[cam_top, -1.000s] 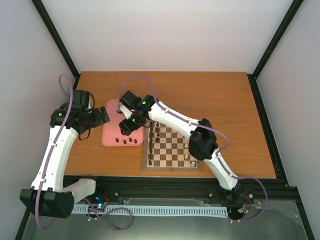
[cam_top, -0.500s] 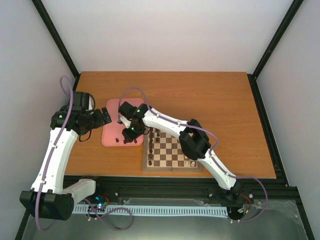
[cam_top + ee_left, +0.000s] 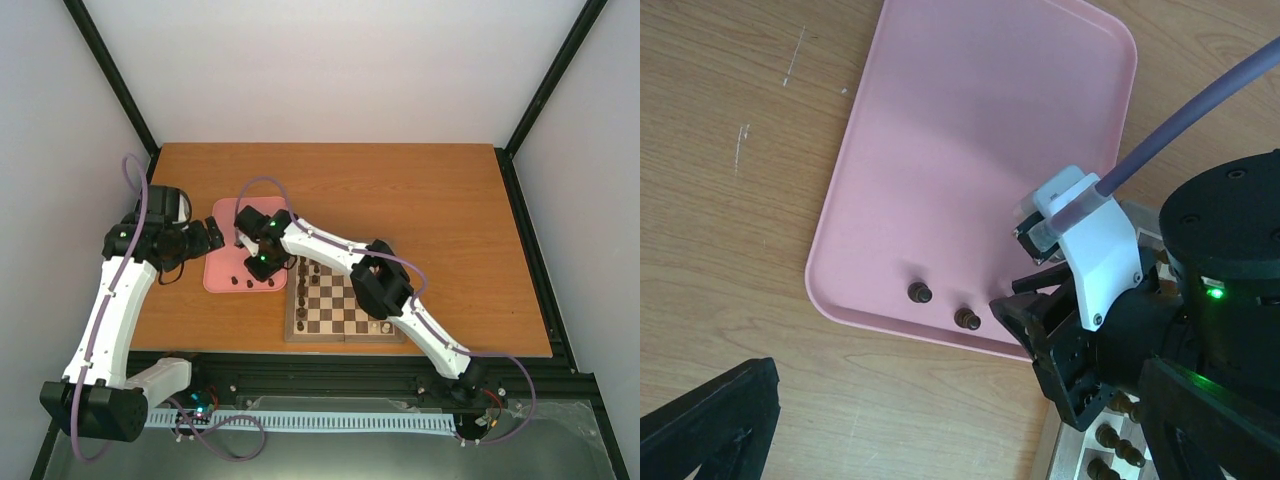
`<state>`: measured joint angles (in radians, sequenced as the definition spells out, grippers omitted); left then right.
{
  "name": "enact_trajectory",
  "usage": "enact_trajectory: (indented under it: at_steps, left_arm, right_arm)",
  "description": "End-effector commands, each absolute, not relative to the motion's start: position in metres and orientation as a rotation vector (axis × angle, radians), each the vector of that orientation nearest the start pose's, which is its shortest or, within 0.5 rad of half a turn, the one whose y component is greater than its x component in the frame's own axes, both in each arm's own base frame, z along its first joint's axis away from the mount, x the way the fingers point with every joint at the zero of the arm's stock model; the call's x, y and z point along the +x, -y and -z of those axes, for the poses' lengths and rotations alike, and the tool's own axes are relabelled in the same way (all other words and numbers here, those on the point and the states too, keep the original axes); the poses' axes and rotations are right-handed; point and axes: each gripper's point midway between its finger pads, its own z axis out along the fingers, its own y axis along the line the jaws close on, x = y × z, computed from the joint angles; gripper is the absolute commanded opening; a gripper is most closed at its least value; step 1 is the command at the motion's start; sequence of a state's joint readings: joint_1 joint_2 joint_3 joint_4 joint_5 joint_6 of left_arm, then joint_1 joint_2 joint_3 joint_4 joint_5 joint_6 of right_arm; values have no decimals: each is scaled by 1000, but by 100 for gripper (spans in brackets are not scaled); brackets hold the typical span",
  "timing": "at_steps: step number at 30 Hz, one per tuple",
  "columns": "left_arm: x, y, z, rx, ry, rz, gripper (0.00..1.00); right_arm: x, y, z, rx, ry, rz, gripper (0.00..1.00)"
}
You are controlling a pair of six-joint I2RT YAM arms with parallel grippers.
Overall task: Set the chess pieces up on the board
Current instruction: Pick up the chess piece from the storage box, then place the chess piece on the chessboard.
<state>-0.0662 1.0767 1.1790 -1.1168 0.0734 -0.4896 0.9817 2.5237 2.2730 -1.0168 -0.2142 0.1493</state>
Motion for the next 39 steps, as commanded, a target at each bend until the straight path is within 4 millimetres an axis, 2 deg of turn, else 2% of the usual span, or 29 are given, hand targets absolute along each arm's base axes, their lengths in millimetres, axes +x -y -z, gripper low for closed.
enact_trajectory:
  at_steps: [1,5,8,12,16,18,20,22,23,25,30,34,39]
  left_arm:
    - [266,31,-225,-524,-2531,323,100]
    - [267,33,-222,-527,-2538,334,100]
    - [268,33,-222,-528,-2538,338,100]
    - [269,33,-221,-524,-2540,334,100]
    - [270,33,-219,-521,-2542,334,100]
    - [271,34,-218,-518,-2541,338,100]
    - [271,34,-217,-515,-2542,336,100]
    - [272,34,-216,-514,-2546,331,100]
    - [272,34,-215,-514,-2547,331,100]
    - [272,34,-213,-514,-2550,333,100]
    - [274,36,-207,-514,-2559,348,100]
    - [277,38,-202,-511,-2571,357,100]
    - [279,38,-201,-509,-2574,357,100]
  right_arm:
    - [291,-484,-36,-1222,-2672,-472,20]
    - [293,-481,-42,-1222,-2665,-460,12]
    - [297,-484,-60,-1212,-2622,-480,5]
    - [310,-491,-117,-1141,-2503,-549,3]
    - [319,-484,-185,-1064,-2386,-591,3]
    - [319,-475,-206,-1038,-2364,-577,3]
    - [315,-462,-216,-1017,-2377,-548,3]
    - [307,-445,-216,-1003,-2410,-515,3]
    - [300,-432,-200,-1006,-2463,-472,3]
    - [290,-412,-191,-988,-2507,-432,3]
    - [269,-371,-181,-918,-2580,-379,3]
    - [254,-353,-164,-890,-2635,-374,3]
    - [246,-341,-135,-860,-2685,-346,3]
